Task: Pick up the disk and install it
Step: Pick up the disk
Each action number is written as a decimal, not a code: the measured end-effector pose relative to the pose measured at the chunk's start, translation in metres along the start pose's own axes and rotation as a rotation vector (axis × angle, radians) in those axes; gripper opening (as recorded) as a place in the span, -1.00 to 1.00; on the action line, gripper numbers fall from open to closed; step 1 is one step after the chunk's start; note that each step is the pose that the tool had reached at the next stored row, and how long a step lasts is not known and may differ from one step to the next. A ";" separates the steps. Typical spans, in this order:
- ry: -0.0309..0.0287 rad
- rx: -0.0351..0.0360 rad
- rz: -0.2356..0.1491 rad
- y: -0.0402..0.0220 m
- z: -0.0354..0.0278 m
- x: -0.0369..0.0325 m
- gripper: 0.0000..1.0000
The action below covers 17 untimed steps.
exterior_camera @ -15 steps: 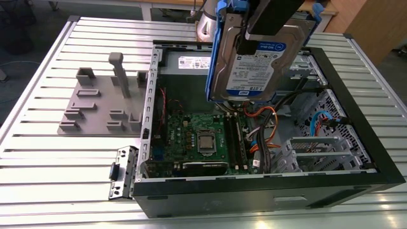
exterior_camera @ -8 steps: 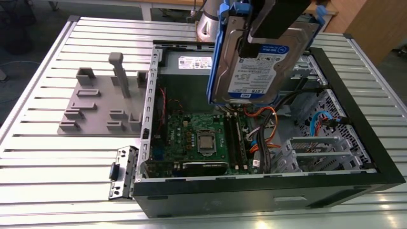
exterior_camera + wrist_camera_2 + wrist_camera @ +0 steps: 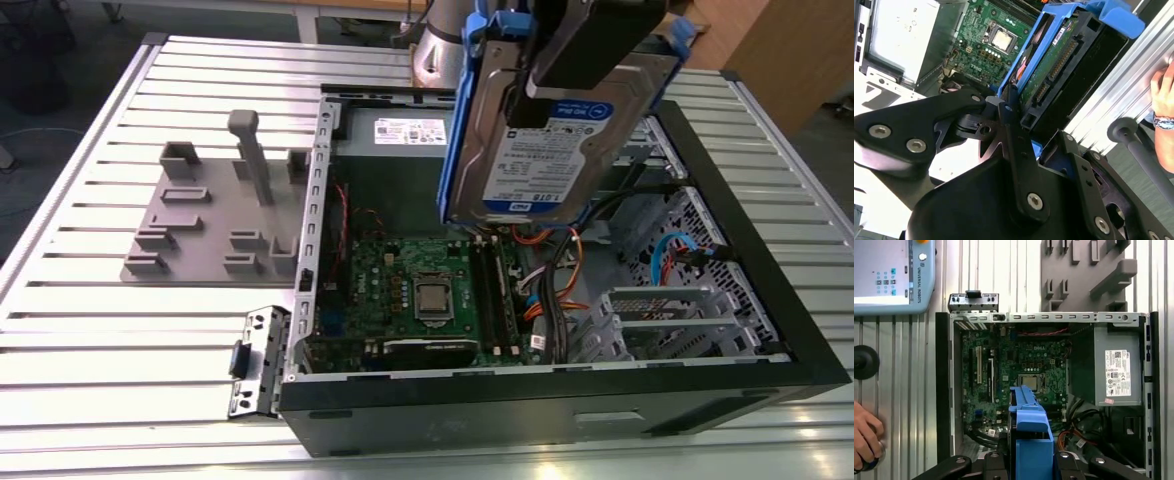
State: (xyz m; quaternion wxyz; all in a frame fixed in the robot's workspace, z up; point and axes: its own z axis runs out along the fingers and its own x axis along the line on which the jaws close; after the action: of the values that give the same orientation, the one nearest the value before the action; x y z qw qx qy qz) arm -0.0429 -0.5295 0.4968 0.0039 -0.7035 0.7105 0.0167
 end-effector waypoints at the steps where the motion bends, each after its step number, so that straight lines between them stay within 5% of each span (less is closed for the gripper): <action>1: 0.0000 0.0000 0.000 -0.0003 0.0000 0.0007 -0.27; 17: -0.0001 0.0000 0.000 -0.0049 -0.0004 0.0120 -0.27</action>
State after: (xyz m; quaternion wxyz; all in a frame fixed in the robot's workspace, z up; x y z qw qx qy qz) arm -0.0382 -0.5416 0.4967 0.0040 -0.7034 0.7105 0.0167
